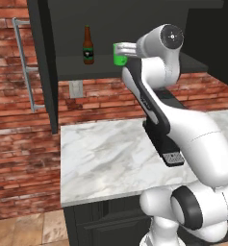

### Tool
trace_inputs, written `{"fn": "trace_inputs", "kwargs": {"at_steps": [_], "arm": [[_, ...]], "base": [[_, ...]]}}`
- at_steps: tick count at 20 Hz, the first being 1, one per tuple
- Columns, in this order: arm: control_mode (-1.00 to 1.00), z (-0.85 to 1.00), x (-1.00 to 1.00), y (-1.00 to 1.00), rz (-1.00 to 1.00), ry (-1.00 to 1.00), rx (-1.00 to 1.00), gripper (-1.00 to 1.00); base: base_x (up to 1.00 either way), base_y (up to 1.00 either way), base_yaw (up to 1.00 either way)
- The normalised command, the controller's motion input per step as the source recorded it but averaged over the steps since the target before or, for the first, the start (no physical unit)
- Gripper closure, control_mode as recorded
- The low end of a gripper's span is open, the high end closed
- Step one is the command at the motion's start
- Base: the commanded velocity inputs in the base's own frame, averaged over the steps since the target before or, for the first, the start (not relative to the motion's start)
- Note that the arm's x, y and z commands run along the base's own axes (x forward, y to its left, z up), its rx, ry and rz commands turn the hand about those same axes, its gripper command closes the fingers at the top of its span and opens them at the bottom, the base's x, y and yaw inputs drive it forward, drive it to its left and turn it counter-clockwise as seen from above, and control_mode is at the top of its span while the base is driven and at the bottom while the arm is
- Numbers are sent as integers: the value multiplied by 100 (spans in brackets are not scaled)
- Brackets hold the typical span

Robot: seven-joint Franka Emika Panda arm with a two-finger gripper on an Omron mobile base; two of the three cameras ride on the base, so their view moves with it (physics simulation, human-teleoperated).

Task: Open the cabinet directly in front. Then move the beer and the mug to the dining counter with the jar on it.

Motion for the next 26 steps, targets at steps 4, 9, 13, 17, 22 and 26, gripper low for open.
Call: {"fn": "trace_inputs", "kwargs": {"at_steps": [4, 9, 13, 17, 22, 26], "arm": [[-100, 0, 30, 0, 0, 0, 0, -100], [-100, -1, 38, -1, 0, 0, 0, -100], [-100, 0, 36, -9, 0, 0, 0, -100], [-100, -2, 27, -7, 0, 0, 0, -100], [-100, 0, 9, -1, 0, 0, 0, -100], [-100, -3, 6, 0, 0, 0, 0, -100]], "base": [[0, 0, 0], [0, 0, 0], [0, 0, 0], [0, 0, 0], [0, 0, 0], [0, 0, 0]]}}
